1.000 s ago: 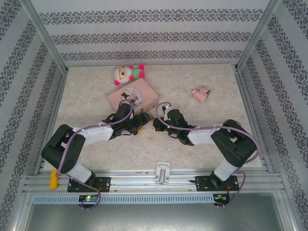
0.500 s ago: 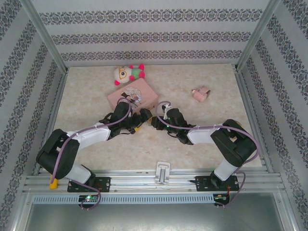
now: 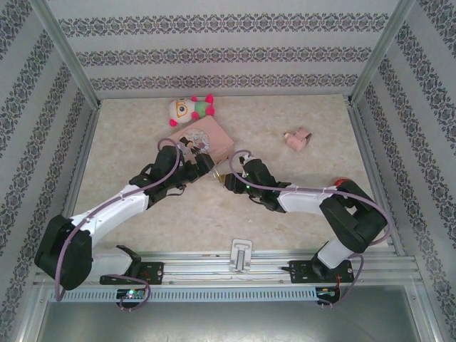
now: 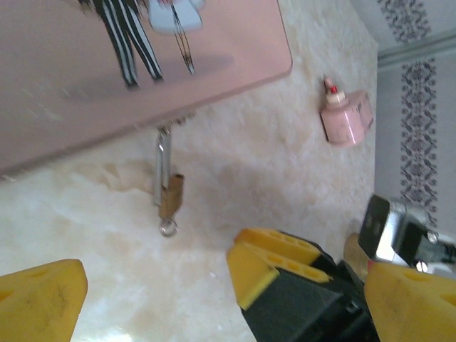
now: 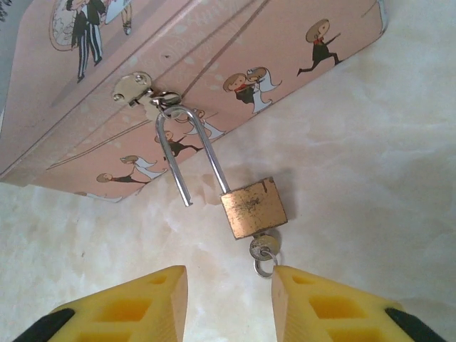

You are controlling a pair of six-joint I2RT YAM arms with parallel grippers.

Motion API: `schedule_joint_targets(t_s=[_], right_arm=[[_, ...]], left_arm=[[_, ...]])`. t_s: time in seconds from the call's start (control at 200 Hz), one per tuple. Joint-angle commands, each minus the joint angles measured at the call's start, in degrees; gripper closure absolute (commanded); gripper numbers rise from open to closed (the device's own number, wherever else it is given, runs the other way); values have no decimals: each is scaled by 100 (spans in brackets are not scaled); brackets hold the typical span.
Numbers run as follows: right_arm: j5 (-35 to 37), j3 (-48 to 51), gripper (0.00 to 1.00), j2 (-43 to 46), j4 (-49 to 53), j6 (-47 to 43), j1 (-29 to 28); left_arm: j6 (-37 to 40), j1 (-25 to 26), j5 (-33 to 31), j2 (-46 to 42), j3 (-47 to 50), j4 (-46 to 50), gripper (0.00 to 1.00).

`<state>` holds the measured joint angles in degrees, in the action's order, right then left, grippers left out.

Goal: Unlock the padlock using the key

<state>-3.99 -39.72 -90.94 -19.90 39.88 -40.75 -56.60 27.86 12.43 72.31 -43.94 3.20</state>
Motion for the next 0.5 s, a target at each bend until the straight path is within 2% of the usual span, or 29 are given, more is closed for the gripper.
schedule_joint_targets(t_s=[0.0,0.24,0.495], right_arm=[[436,-308,61,288,961,-299,-73],[764,-808,53,266,2264,-688,-85],[780,-1375,49,-158,2936,-982,-25]], left_arm=[[706,-257,-594,-247,-276,853,1],[1370,-997,-835,-152,-710,1813,1],[1567,-1470,-882,122,-765,1914,1]])
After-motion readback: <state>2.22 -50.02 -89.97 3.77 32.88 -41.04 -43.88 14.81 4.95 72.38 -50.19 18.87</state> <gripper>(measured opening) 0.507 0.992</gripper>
